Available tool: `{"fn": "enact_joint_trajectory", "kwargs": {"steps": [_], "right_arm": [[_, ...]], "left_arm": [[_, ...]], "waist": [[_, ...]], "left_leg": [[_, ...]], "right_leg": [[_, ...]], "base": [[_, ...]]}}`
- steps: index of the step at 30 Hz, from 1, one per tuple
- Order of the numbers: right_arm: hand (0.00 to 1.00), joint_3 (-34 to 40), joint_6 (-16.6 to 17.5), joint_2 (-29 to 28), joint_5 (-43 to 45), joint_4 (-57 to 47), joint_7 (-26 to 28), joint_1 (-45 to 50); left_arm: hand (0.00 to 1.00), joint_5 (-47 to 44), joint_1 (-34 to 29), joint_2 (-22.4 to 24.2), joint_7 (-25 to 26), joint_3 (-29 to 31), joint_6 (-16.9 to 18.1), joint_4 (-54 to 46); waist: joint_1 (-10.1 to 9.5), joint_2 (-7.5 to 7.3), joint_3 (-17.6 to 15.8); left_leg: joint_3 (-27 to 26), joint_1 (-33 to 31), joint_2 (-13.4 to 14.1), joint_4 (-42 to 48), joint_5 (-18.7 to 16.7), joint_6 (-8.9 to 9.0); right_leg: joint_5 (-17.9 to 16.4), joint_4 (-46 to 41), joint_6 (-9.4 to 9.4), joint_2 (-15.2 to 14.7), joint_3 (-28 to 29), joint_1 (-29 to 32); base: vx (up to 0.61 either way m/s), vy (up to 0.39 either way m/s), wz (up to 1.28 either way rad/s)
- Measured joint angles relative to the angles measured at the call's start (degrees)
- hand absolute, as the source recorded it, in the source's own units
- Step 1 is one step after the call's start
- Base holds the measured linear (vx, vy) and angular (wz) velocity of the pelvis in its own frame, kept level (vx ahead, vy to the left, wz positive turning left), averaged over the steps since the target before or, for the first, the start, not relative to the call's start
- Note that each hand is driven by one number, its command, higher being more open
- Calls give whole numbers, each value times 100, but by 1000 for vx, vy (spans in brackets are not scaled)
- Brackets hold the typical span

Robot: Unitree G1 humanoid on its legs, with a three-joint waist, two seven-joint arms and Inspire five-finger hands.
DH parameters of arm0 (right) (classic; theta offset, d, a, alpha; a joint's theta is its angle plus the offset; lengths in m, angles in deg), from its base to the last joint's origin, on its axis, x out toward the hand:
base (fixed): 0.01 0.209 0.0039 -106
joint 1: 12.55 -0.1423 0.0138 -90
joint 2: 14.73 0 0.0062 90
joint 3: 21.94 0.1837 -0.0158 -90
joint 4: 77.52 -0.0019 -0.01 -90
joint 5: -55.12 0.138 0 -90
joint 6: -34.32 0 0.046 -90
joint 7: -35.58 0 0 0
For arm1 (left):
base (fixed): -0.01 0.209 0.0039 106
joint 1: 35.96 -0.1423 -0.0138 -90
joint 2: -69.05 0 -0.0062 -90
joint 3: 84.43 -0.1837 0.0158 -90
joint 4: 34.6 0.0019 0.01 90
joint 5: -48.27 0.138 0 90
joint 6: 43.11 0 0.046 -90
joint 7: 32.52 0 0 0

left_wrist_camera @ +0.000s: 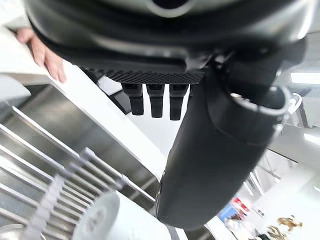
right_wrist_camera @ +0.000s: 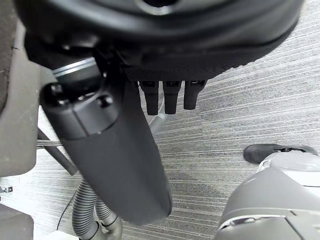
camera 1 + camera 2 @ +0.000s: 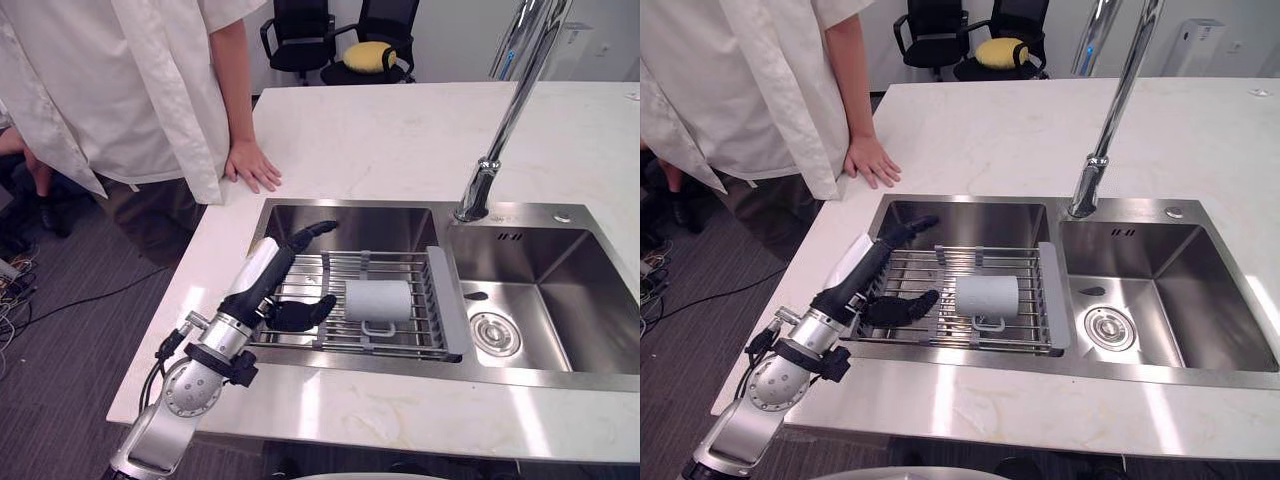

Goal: Walk over to the sink, pick up the cup, carry it to the dishwasher, place the cup inside the dishwasher, then close the dishwasher door

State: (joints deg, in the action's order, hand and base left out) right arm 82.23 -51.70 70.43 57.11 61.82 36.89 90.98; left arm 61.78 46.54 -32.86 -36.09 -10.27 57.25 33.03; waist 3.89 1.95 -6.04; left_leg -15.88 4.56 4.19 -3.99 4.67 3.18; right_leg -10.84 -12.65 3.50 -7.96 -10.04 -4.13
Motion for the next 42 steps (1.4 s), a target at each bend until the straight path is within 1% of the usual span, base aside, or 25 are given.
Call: {"fn": "enact_joint_trajectory", "kwargs": {"steps": [4, 6, 8, 11, 14, 17, 19, 21, 23, 29, 31, 33, 35, 38, 39, 42], "right_arm": [[90, -5, 0, -23, 0, 6, -1, 5], [90, -25, -5, -31, 1, 10, -1, 4], [90, -86, -11, -27, 2, 30, -9, 5], [90, -106, -51, -50, 5, 74, -10, -29], [90, -105, -67, -86, 10, 79, -18, -49], [90, -104, -89, -117, 12, 79, -27, -43], [90, -102, -109, -137, 15, 79, -47, -27], [90, -100, -125, -142, 16, 79, -56, -25], [90, -98, -131, -143, 16, 78, -61, -25], [90, -98, -139, -144, 15, 75, -67, -163], [90, -98, -139, -143, 15, 66, -72, -193], [90, -99, -139, -143, 15, 24, -70, -233], [90, -99, -138, -142, 15, -40, -64, -275], [90, -104, -136, -140, 18, -51, -67, -378], [90, -104, -132, -139, 22, -52, -73, -401], [90, -110, -128, -139, 24, -52, -106, -405]], "left_arm": [[90, 345, 5, 152, -162, -459, -3, 16], [90, 483, 69, 354, -166, -632, -5, 106], [90, 640, 204, 488, -153, -656, -16, 289], [90, 869, 416, 673, -96, -655, -134, 606], [90, 1104, 529, 674, 13, -644, -191, 1019], [90, 1256, 589, 715, 159, -634, -292, 1409], [90, 1357, 635, 796, 254, -529, -400, 1678], [90, 1476, 705, 840, 349, -435, -432, 1829], [90, 1479, 765, 824, 352, -413, -457, 1948], [90, 1915, 1014, 805, 268, -406, -467, 2134], [90, 2131, 1190, 787, 209, -445, -468, 2202], [90, 2339, 1464, 779, 187, -495, -485, 2341], [90, 2493, 1615, 774, 180, -508, -501, 2449], [90, 2658, 1889, 598, 188, -663, -504, 2509], [30, 2707, 1959, 591, 190, -712, -501, 2510], [30, 2728, 2040, 593, 213, -718, -497, 2510]], "waist": [[21, -5, 3], [32, -5, 4], [40, -7, 10], [75, -18, 17], [163, -22, 14], [182, -24, 10], [201, -25, 4], [208, -16, -33], [225, -17, -57], [334, 13, -243], [339, 32, -270], [350, 84, -306], [399, 122, -344], [486, 137, -429], [495, 139, -452], [496, 155, -466]], "left_leg": [[-37, 54, -19, -98, 50, -4], [-52, 55, -21, -98, 51, -6], [-57, 58, -18, -97, 54, -6], [-91, 66, -16, -98, 55, -6], [-114, 88, -16, -100, 55, -6], [-169, 86, 0, -102, 53, -6], [-197, 54, 15, -103, 52, -5], [-219, 20, 20, -103, 52, -5], [-227, 8, 16, -103, 51, -6], [-262, -11, 35, -102, 33, 10], [-270, -12, 41, -102, 24, 12], [-269, -49, 48, -101, 23, 13], [-268, -85, 53, -101, 24, 14], [-272, -87, 52, -101, 24, 14], [-281, -89, 51, -101, 24, 14], [-301, -100, 50, -101, 24, 14]], "right_leg": [[9, -1, 16, -2, 31, 14], [17, -3, 26, -3, 45, 21], [18, -12, 27, -1, 49, 26], [18, -26, 26, 0, 82, 51], [25, 5, 20, 1, 103, 76], [64, 53, 21, 20, 163, 103], [131, 156, 21, 44, 187, 108], [171, 207, 31, 51, 202, 133], [177, 212, 36, 49, 206, 147], [207, 292, 47, 72, 234, 158], [209, 303, 48, 79, 240, 159], [210, 312, 49, 88, 242, 196], [216, 311, 49, 95, 241, 235], [220, 312, 52, 95, 245, 236], [233, 316, 53, 95, 255, 236], [275, 370, 53, 96, 276, 236]], "base": [[-4, 12, -4], [3, 4, -2], [0, 0, 0], [-10, 1, -5], [-16, 6, -5], [-5, 8, -13], [-1, 12, -7], [-8, 17, -5], [-3, 8, -3], [9, 0, -2], [36, -3, -4], [32, -6, -1], [0, 0, 0], [0, 0, 0], [22, 9, -4], [7, 17, -5]]}}
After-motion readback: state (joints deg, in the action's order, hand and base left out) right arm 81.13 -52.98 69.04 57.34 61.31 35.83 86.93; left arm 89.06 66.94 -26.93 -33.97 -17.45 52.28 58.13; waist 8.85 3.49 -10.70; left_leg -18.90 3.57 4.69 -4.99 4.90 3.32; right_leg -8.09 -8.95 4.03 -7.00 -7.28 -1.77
